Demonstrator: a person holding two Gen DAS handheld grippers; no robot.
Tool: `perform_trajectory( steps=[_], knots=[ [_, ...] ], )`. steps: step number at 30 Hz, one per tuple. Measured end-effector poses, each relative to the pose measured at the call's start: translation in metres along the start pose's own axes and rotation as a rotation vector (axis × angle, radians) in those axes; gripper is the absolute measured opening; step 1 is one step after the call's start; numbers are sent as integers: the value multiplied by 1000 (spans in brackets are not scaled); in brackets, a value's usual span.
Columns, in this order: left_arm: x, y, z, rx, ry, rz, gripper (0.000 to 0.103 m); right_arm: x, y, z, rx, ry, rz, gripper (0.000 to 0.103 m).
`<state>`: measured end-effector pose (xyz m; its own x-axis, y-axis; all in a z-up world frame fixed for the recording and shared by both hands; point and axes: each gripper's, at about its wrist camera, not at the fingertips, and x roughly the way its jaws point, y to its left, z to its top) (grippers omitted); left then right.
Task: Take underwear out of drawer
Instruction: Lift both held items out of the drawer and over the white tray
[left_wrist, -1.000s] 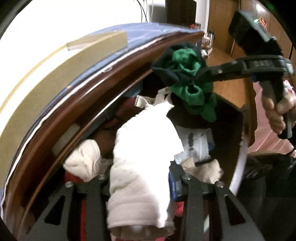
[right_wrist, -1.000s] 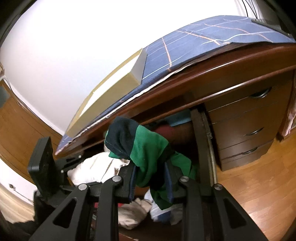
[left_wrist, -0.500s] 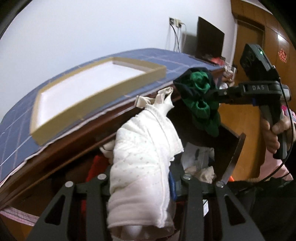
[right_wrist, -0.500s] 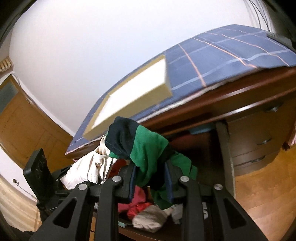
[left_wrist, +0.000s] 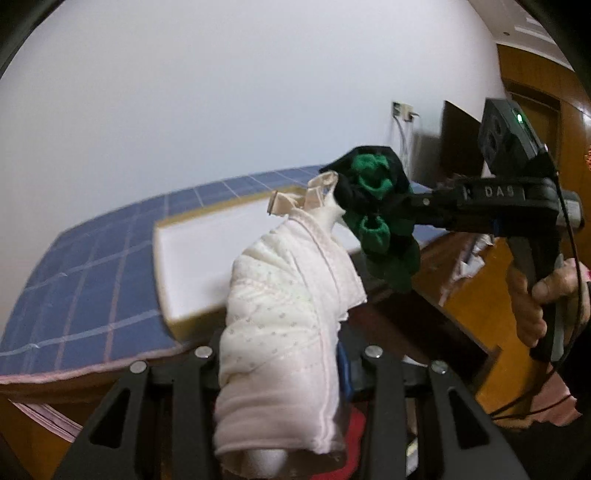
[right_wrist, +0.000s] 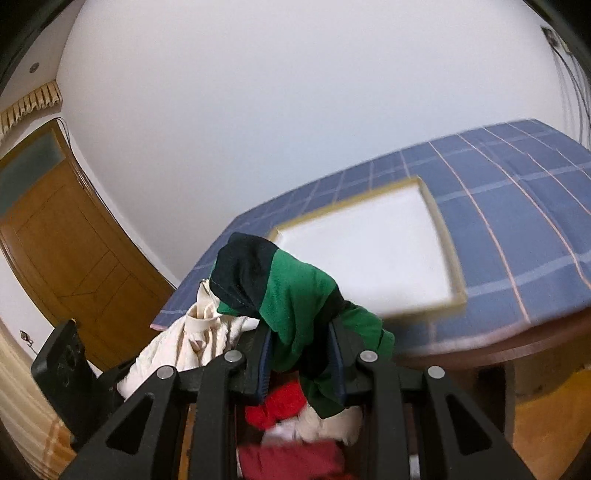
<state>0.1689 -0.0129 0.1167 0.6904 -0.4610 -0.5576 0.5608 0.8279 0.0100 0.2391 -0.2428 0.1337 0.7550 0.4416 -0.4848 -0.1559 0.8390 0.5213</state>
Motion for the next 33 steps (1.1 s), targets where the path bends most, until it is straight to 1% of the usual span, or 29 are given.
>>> perform_trajectory(
  steps=[2,6,9,11,14,19,24,26,29,33],
  knots=[
    [7,7,9,-3,-13,33,39,9,2,11,-6,-11,-6,29],
    [25,26,23,-57,-32,91,39,34,4,32,9,-31,-26,29],
    [36,39,28,-105,-37,110,39,50,0,44,28,-41,-43,29],
    [42,44,31,-111,-38,117,39,58,-4,54,38,-46,-49,29],
    [55,46,37,-104,-31,162,39,73,-6,70,53,-48,-50,29],
    [75,54,45,-126,-19,189,39,105,-17,87,128,-4,-39,29],
    [91,72,50,-194,-4,216,39,138,-20,97,180,43,-38,29],
    [98,76,51,-203,3,223,39,151,-21,99,197,60,-41,29],
    [110,82,53,-223,23,235,39,171,-22,101,212,85,-55,29],
    [132,94,58,-268,80,275,39,198,-31,105,219,122,-87,29]
  ],
)
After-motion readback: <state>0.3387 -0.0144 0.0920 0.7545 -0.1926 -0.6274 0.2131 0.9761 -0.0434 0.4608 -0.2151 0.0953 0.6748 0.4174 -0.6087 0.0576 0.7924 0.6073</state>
